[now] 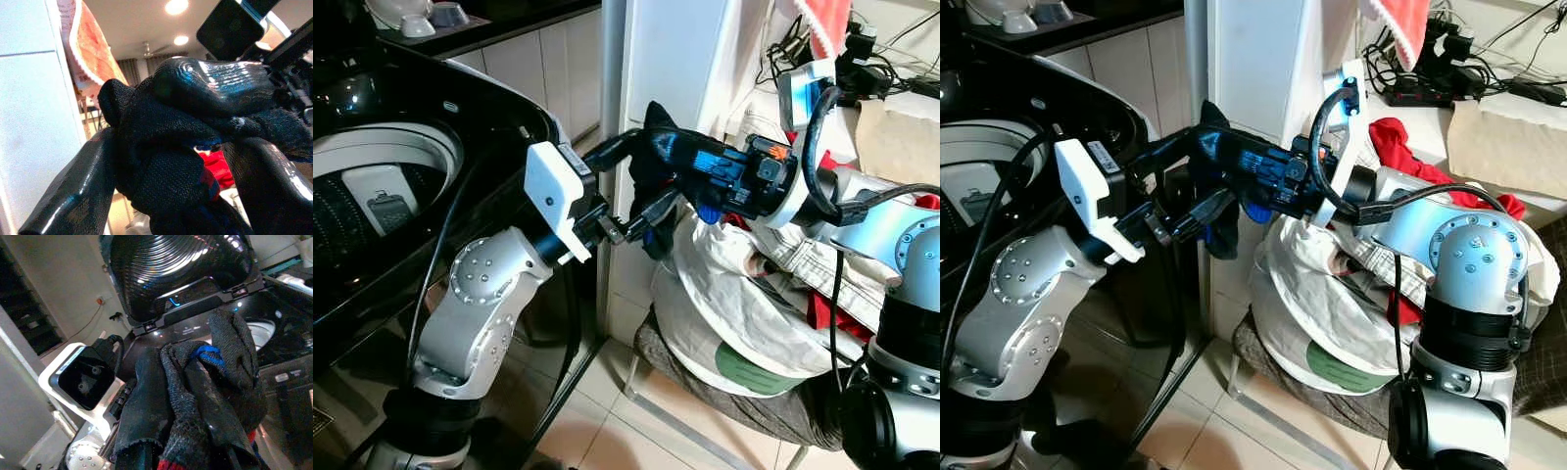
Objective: Clothes washing
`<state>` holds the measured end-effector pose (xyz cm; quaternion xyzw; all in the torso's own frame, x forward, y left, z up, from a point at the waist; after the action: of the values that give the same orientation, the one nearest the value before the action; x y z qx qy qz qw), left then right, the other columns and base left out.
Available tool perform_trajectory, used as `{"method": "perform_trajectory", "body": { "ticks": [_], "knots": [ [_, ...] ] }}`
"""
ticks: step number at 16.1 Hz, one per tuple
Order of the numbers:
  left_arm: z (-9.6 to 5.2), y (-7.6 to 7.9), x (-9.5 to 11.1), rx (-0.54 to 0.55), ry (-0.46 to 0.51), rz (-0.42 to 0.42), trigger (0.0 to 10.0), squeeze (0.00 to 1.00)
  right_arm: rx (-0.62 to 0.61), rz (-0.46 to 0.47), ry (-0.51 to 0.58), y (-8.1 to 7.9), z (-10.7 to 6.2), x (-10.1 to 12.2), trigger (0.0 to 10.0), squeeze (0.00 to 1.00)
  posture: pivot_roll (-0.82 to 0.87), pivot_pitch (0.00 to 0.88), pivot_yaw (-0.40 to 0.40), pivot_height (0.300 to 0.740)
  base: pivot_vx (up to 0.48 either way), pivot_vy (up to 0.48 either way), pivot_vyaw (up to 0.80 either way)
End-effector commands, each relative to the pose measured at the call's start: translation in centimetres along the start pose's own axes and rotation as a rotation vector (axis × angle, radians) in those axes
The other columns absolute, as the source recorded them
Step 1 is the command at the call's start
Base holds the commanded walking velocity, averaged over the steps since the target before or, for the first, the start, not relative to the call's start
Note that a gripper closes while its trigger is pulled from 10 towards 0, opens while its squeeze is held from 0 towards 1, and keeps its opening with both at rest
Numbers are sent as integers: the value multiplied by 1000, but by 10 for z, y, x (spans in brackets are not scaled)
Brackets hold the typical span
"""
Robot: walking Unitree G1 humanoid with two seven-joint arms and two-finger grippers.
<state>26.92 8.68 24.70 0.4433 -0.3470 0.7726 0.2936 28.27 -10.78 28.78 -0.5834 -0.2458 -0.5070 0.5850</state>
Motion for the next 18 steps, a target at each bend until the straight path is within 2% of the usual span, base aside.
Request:
{"method": "perform_trajectory", "body": {
  "ticks": [1, 11, 18],
  "knots": [
    [0, 3, 6, -29, 26, -13, 0, 0, -16, -8, 5, -1, -4, 2, 0, 0, -47, 0, -59, 740, 0, 0, 0],
    [-1, 4, 9, -62, 33, -59, 0, 0, -32, -9, 5, 1, -8, 0, 0, 0, -50, 0, -53, 740, 0, 0, 0],
    [-5, -9, 13, -13, 36, -42, 0, 0, -54, -12, 33, 5, -9, 4, 0, 0, -47, 0, -57, 740, 0, 0, 0]
  ]
}}
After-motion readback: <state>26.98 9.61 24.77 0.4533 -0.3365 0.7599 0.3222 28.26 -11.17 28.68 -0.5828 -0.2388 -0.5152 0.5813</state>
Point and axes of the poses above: a point about 5 cm out from each wrist's last joint towards the gripper, its own z axis pointing out of the wrist towards the gripper, its own x axis along the axis of the wrist's last joint, y = z × x, the point moved 1 cm from there along z, pointing out of the wrist towards the gripper
